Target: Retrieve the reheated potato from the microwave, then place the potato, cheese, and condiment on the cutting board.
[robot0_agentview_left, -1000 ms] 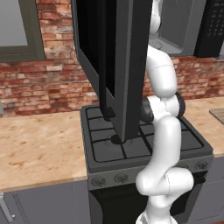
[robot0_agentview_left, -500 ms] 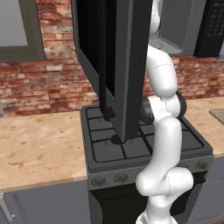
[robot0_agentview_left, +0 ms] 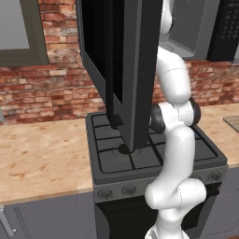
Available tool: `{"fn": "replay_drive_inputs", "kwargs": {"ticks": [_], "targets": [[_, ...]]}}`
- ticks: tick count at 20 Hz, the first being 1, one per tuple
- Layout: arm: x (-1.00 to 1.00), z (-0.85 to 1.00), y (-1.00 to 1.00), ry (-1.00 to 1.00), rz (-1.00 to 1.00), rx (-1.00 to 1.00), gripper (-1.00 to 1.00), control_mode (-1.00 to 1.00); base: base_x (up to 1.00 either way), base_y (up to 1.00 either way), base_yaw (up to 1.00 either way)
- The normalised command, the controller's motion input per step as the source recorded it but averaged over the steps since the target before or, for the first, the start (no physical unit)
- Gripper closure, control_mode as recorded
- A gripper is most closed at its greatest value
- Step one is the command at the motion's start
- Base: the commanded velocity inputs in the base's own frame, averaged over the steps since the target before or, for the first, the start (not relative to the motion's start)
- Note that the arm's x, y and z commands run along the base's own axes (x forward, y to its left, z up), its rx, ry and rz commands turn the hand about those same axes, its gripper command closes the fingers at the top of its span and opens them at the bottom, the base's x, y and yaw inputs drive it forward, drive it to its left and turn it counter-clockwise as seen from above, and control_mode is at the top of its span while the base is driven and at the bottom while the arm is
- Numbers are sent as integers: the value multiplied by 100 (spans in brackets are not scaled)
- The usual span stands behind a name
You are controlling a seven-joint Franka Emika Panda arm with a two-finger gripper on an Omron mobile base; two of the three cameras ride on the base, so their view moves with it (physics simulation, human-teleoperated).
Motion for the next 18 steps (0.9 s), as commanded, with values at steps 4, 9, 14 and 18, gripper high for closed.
{"fn": "replay_drive_inputs", "kwargs": {"ticks": [4, 9, 14, 18], "targets": [[-24, 0, -18, -9, 0, 0, 100, -100, 0, 0, 0], [-45, -3, -24, -8, 0, 0, 100, -100, 0, 0, 0], [-61, -17, -8, -8, 0, 0, 100, -100, 0, 0, 0], [-73, -25, 0, -11, 0, 0, 100, -100, 0, 0, 0]]}}
